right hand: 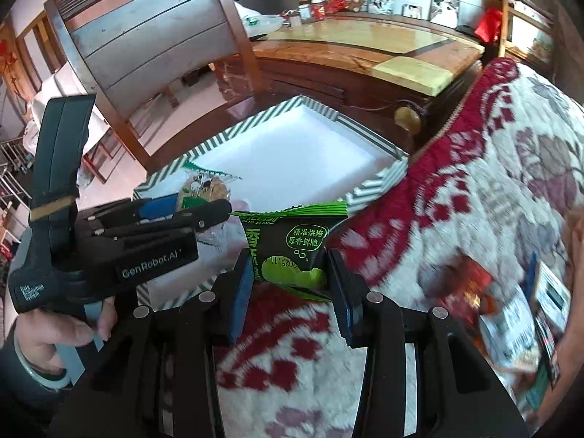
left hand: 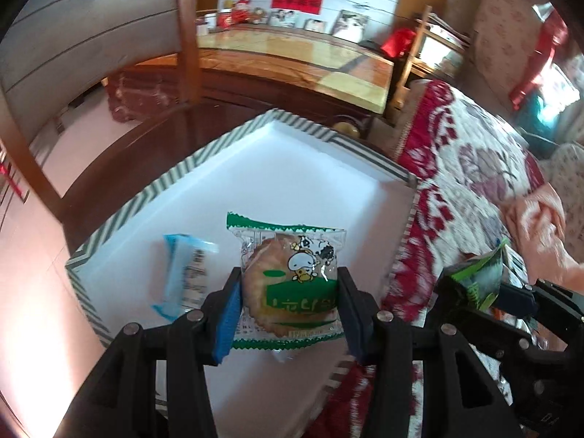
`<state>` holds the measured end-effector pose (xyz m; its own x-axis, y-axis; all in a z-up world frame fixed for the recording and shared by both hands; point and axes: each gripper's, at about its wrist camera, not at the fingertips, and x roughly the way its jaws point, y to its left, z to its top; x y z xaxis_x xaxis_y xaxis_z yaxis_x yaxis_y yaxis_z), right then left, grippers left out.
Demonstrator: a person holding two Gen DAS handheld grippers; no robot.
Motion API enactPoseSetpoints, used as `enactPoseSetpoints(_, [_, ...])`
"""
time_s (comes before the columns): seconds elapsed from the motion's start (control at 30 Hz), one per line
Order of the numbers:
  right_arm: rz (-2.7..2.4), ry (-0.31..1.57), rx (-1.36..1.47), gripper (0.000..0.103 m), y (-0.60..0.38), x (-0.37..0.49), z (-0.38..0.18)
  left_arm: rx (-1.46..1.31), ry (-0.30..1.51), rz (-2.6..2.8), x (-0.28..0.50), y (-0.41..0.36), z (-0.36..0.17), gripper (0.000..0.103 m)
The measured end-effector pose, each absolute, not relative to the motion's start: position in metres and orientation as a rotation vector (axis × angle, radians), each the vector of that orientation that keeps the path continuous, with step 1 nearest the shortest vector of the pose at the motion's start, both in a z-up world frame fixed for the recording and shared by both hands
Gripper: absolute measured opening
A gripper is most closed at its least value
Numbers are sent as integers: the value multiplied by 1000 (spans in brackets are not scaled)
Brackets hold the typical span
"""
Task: Organize snacks
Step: 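Carry the cookie packet and green packet over the white box with both grippers, then open both grippers to release the packets into the box and withdraw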
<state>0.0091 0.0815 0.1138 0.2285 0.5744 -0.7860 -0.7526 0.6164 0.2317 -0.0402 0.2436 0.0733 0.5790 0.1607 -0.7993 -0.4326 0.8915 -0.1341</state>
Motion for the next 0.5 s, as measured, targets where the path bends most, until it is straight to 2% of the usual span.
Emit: enactPoseSetpoints(0.5, [966, 1060, -328, 39, 163, 37, 78, -393, 911, 487, -43, 278, 51, 51])
